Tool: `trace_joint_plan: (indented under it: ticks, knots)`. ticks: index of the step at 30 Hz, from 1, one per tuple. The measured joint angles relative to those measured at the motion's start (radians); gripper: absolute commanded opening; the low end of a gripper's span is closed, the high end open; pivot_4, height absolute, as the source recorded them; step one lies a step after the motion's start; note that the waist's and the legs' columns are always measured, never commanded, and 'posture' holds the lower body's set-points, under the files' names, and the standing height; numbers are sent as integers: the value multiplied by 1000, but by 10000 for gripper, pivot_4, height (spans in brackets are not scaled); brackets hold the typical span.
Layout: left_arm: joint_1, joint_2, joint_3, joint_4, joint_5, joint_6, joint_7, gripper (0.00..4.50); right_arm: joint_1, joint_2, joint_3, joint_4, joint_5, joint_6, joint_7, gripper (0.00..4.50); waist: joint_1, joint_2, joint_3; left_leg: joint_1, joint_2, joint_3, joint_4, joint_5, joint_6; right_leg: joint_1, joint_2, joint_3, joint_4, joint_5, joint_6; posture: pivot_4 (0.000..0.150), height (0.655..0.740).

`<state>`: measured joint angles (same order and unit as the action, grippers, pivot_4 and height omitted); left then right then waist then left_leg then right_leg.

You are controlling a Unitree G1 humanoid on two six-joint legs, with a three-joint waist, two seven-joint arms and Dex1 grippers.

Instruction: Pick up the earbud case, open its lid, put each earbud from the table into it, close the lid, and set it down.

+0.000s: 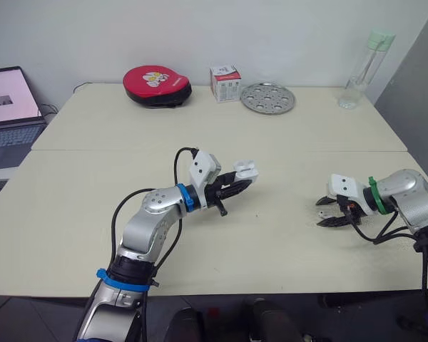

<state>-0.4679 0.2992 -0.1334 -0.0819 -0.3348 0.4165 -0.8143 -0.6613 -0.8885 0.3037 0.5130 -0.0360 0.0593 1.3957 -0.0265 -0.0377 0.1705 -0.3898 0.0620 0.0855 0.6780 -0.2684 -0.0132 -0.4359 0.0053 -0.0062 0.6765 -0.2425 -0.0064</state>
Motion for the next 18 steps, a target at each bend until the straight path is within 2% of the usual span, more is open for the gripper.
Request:
trace_joint_plan:
  ticks: [5, 11, 18]
  knots:
    - [2, 2, 0, 0, 0, 1, 0, 7623, -23, -6, 13, 30, -34, -37, 17, 4146, 0, 0, 0, 0, -1, 0, 0, 0, 0, 1, -1, 0, 0, 0, 0, 1500, 7400]
    - [-6, -22, -2, 23, 2, -11, 1, 7623, -16, -33, 13, 20, -44, -35, 27, 3926, 2, 0, 0, 0, -1, 0, 0, 0, 0, 1, -2, -1, 0, 0, 0, 1500, 7400]
    - [-2, -53, -8, 42, 6, -40, 31, 7623, 119, -308, 9, -8, -134, -120, 51, 3926, 25, 3, 0, -1, -4, 1, 0, 0, 0, 0, -5, -1, -2, 0, 0, 1500, 7400]
